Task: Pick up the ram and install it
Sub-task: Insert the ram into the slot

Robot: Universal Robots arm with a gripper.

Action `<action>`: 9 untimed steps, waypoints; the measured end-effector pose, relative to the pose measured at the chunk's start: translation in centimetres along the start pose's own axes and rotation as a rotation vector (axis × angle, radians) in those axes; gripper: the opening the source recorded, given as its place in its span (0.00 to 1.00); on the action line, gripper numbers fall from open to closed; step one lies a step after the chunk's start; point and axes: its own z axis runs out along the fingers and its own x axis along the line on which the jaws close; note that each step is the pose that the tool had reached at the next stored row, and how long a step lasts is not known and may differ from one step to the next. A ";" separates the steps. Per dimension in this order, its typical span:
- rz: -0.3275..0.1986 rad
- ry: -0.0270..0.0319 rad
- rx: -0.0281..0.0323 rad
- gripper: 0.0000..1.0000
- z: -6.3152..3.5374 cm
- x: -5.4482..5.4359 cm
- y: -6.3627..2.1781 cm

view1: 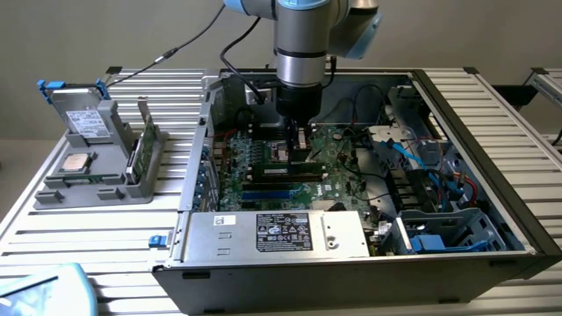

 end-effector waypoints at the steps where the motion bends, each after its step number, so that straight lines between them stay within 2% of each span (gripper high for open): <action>1: 0.000 0.0000 0.0000 0.14 0.00 0.0 0.00; 9: 0.000 -0.0002 0.0001 0.14 0.10 0.0 0.00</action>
